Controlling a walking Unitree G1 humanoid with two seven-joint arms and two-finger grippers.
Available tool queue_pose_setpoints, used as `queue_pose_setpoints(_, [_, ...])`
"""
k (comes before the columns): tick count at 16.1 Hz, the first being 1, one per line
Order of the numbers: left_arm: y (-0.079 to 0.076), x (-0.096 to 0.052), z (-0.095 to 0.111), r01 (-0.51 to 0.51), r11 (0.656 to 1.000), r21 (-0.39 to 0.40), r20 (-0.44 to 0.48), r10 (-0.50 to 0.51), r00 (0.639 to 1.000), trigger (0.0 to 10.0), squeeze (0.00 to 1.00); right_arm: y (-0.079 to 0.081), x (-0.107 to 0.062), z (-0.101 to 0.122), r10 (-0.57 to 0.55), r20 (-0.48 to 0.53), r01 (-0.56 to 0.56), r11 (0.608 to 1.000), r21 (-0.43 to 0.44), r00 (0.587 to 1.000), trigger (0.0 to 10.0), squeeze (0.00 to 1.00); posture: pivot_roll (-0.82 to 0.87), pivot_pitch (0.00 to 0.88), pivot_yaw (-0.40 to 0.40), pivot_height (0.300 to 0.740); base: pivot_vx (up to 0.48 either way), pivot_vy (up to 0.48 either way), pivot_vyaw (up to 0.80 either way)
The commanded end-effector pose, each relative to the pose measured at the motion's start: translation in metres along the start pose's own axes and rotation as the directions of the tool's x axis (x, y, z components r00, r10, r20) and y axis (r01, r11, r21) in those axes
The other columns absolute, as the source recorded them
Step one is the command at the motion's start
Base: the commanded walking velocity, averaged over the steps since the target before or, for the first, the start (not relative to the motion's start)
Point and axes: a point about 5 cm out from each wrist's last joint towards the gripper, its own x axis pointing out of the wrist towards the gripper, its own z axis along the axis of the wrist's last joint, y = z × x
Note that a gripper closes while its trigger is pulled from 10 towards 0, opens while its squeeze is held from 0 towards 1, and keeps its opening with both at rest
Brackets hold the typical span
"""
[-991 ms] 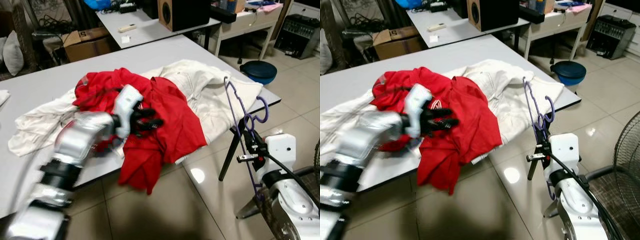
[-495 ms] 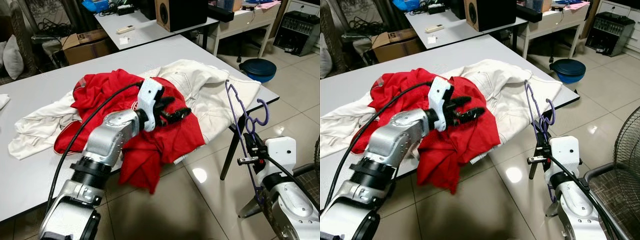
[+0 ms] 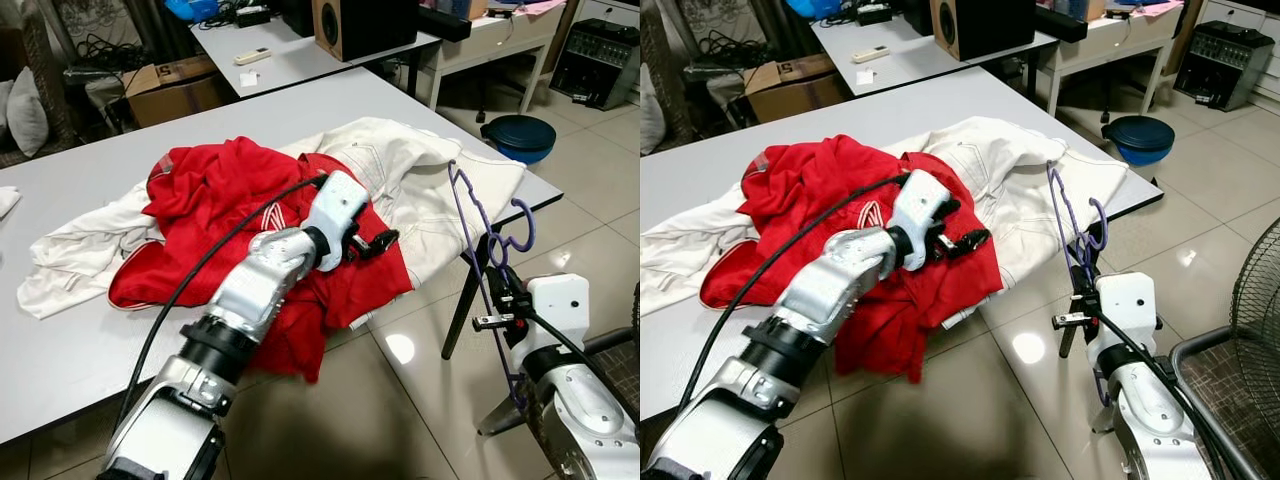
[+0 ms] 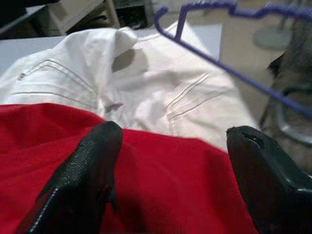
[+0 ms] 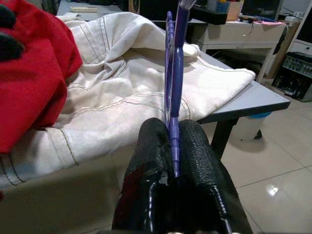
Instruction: Hang hanger
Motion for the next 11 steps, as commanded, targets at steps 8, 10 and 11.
queue_pose_setpoints(8, [0.029,-0.01,-0.008,-0.161,0.974,0.159,-0.079,0.176,0.981,0.0,0.0,0.003,0.0,0.004,0.006,0.019,-0.006,1.0,0.002,1.0,10.0,0.0,-0.17,0.0,0.144,0.74,0.0,0.0,0.0])
queue_pose_setpoints(10, [0.029,-0.01,-0.011,-0.16,0.973,0.165,-0.096,0.177,0.979,0.0,0.0,0.003,0.001,0.004,0.009,0.021,-0.009,1.0,0.001,1.0,10.0,0.0,-0.17,0.0,0.142,0.74,0.0,0.0,0.0])
queue_pose_setpoints(11, [0.03,-0.011,-0.012,-0.168,0.971,0.17,-0.108,0.188,0.976,0.0,0.0,0.002,0.002,0.005,0.01,0.022,-0.01,1.0,0.0,1.0,10.0,0.0,-0.17,0.0,0.142,0.74,0.0,0.0,0.0])
